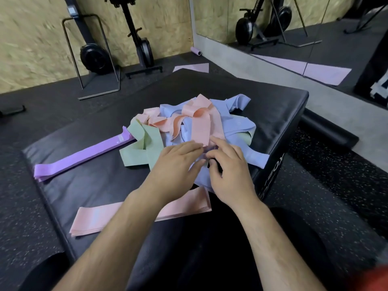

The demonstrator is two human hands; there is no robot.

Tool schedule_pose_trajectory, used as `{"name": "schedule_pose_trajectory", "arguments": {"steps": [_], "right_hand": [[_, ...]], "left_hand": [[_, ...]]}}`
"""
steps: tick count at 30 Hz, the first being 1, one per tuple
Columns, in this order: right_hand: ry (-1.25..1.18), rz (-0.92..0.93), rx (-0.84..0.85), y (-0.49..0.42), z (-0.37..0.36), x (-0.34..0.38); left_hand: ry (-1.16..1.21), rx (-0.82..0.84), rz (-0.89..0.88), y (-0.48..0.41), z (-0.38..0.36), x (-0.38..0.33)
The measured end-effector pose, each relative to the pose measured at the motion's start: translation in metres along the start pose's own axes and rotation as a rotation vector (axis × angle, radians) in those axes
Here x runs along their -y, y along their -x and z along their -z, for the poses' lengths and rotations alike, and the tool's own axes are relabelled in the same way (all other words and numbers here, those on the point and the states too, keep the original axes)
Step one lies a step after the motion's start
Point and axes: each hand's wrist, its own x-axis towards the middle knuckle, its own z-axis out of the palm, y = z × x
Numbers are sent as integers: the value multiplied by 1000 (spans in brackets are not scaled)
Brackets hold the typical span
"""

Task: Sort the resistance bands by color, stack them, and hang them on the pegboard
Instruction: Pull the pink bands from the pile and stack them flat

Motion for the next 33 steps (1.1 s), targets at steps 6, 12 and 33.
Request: {"name": "schedule_pose_trajectory", "arguments": {"steps": [6, 12, 33], "right_hand": [[-198, 64, -5, 10, 5, 23], [-123, 205, 41, 31, 0, 51], [114, 178, 253, 50, -20, 87]], "left_hand": [[255, -76, 10, 56, 28, -13], [391, -234, 109, 103, 33, -15], [907, -420, 578, 145, 29, 22]]}}
